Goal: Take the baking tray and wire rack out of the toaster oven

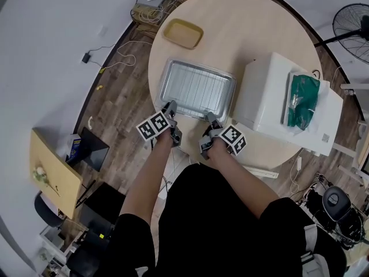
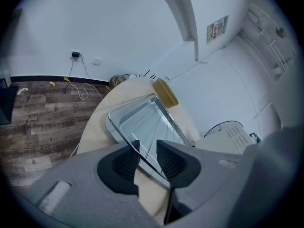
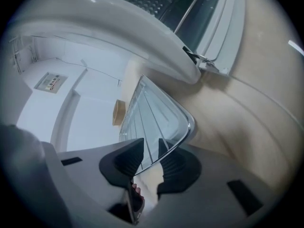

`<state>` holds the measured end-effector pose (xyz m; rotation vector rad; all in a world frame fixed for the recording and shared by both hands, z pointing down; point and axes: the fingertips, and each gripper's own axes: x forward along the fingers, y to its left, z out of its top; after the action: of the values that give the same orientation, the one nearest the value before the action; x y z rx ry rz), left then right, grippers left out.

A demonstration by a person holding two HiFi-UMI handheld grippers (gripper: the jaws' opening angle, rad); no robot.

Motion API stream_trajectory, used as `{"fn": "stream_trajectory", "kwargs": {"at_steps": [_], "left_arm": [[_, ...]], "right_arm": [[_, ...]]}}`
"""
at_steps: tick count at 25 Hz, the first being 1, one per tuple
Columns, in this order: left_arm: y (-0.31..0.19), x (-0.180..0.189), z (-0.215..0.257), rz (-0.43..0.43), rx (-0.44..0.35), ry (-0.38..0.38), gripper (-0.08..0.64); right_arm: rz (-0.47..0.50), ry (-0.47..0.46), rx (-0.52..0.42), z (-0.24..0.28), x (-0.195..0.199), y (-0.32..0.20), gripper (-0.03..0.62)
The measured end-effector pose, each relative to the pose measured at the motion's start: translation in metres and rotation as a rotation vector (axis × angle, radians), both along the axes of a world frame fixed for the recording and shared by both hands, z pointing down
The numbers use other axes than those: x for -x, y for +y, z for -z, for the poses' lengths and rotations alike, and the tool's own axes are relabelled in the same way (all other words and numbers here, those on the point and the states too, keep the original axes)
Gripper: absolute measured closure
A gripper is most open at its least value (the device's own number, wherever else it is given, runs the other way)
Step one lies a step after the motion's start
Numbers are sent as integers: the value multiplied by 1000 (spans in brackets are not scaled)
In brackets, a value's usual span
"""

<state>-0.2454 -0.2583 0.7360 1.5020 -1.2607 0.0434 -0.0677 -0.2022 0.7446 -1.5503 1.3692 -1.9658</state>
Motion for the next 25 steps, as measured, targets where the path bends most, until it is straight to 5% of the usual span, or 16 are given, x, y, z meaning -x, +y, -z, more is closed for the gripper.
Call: {"fn": "stream_trajectory", "kwargs": {"at_steps": [13,19,25], "left_arm": [[2,6,4,-15,86,-144,365],[8,15,2,-42,123,-177,316],[22,23,2,19,173,-145,313]], "right_arm": [[-44,24,121,-6,-2,0,492],[-46,34,155,-4,-1,-2,452],[-40,41,187,-3,0,1,429]]}}
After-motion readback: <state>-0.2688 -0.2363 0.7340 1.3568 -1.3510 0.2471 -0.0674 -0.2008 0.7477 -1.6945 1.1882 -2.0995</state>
